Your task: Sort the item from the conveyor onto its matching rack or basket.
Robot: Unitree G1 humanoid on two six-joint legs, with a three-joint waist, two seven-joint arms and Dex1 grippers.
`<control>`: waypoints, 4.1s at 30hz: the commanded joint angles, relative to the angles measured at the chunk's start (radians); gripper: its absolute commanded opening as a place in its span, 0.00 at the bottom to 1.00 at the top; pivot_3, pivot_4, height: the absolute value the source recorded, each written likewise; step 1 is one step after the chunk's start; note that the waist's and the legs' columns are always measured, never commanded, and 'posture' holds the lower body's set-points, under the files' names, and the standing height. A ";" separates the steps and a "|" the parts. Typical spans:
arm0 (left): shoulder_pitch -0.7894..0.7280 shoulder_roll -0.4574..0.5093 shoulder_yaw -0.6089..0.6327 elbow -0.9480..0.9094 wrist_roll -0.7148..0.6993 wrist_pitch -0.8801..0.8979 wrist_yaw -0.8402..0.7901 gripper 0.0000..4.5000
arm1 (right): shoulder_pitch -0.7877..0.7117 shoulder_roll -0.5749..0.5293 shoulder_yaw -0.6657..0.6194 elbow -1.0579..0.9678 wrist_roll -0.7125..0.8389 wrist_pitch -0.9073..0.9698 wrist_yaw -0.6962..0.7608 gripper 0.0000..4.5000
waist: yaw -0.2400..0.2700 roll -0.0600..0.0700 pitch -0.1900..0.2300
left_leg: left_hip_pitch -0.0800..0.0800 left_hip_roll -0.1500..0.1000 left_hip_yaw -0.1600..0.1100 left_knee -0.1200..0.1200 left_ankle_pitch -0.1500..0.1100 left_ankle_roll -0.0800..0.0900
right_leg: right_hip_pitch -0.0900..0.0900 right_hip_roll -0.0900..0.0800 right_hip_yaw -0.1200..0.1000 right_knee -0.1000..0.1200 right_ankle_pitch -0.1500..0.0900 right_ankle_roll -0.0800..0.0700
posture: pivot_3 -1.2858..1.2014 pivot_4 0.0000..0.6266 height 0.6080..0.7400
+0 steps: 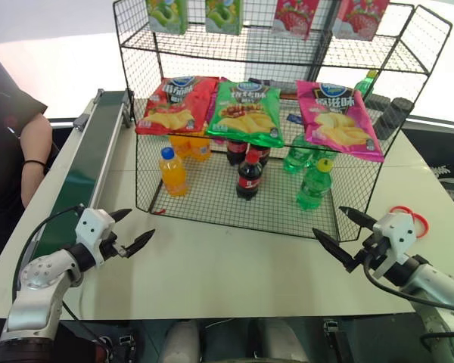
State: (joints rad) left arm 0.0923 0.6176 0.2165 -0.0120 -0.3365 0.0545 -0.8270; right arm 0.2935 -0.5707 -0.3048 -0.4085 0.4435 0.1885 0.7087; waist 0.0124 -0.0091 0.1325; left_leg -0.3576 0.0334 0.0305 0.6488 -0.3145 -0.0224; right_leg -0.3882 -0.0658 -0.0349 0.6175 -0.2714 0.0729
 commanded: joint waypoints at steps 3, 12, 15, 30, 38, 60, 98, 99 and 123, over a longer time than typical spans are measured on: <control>0.001 -0.002 0.017 -0.010 0.000 -0.022 0.007 1.00 | -0.011 0.002 -0.018 -0.006 0.004 -0.021 0.000 0.99 | 0.000 0.000 0.000 | 0.000 0.000 0.000 0.000 0.000 0.000 | 0.000 0.000 0.000 0.000 0.000 0.000 | 0.52 0.24 1.00; -0.024 -0.005 0.008 0.008 0.015 -0.017 0.019 1.00 | -0.010 0.001 -0.023 0.038 -0.007 -0.053 0.014 0.99 | 0.000 0.000 0.000 | 0.000 0.000 0.000 0.000 0.000 0.000 | 0.000 0.000 0.000 0.000 0.000 0.000 | 0.52 0.24 1.00; -0.027 -0.008 0.005 0.010 0.019 -0.017 0.021 1.00 | 0.002 0.001 -0.034 0.041 -0.009 -0.063 0.011 0.99 | 0.000 0.000 0.000 | 0.000 0.000 0.000 0.000 0.000 0.000 | 0.000 0.001 0.000 0.000 0.000 0.000 | 0.52 0.24 1.00; -0.012 -0.019 0.003 -0.012 0.020 -0.008 0.038 1.00 | 0.015 -0.002 -0.038 0.041 -0.013 -0.061 0.002 0.99 | 0.000 0.000 0.000 | 0.000 0.000 0.000 0.000 0.000 0.000 | 0.000 0.000 0.000 0.000 0.000 0.000 | 0.52 0.24 1.00; -0.007 -0.019 0.006 -0.017 0.022 -0.007 0.043 1.00 | -0.003 -0.004 -0.027 0.053 -0.020 -0.056 0.005 0.99 | 0.000 0.000 0.000 | 0.000 0.000 0.000 0.000 0.000 0.000 | 0.000 0.000 0.000 0.000 0.000 0.000 | 0.52 0.24 1.00; -0.009 -0.033 -0.002 -0.020 0.026 -0.016 0.040 1.00 | -0.015 0.016 -0.006 0.050 -0.042 -0.064 -0.009 0.99 | 0.001 0.000 0.000 | 0.000 0.000 0.000 0.000 0.000 0.000 | 0.000 0.000 0.000 0.000 0.000 0.000 | 0.52 0.24 1.00; -0.031 -0.037 -0.004 -0.019 0.026 -0.016 0.036 1.00 | -0.040 0.036 0.026 0.078 -0.063 -0.087 -0.019 0.99 | 0.000 0.000 0.000 | 0.000 0.000 0.000 0.000 0.000 0.000 | 0.000 0.000 0.000 0.000 0.000 0.000 | 0.52 0.24 1.00; -0.030 -0.038 -0.004 -0.020 0.026 -0.016 0.037 1.00 | -0.041 0.037 0.026 0.078 -0.063 -0.086 -0.019 0.99 | 0.000 0.000 0.000 | 0.000 0.000 0.000 0.000 0.000 0.000 | 0.000 0.000 0.000 0.000 0.000 0.000 | 0.52 0.24 1.00; 0.012 -0.077 0.207 -0.105 -0.153 0.125 0.181 1.00 | -0.183 0.006 0.080 0.081 -0.047 -0.014 0.031 0.99 | -0.003 0.000 0.000 | 0.000 0.001 0.000 0.000 0.000 0.000 | -0.001 0.000 0.000 0.000 0.000 0.000 | 0.52 0.24 1.00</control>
State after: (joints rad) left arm 0.1017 0.5466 0.3663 -0.1019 -0.4475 0.1714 -0.6665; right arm 0.1262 -0.5506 -0.2303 -0.2999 0.3766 0.1708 0.7305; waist 0.0099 -0.0091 0.1325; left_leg -0.3574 0.0340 0.0308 0.6484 -0.3146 -0.0224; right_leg -0.3886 -0.0662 -0.0346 0.6176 -0.2713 0.0731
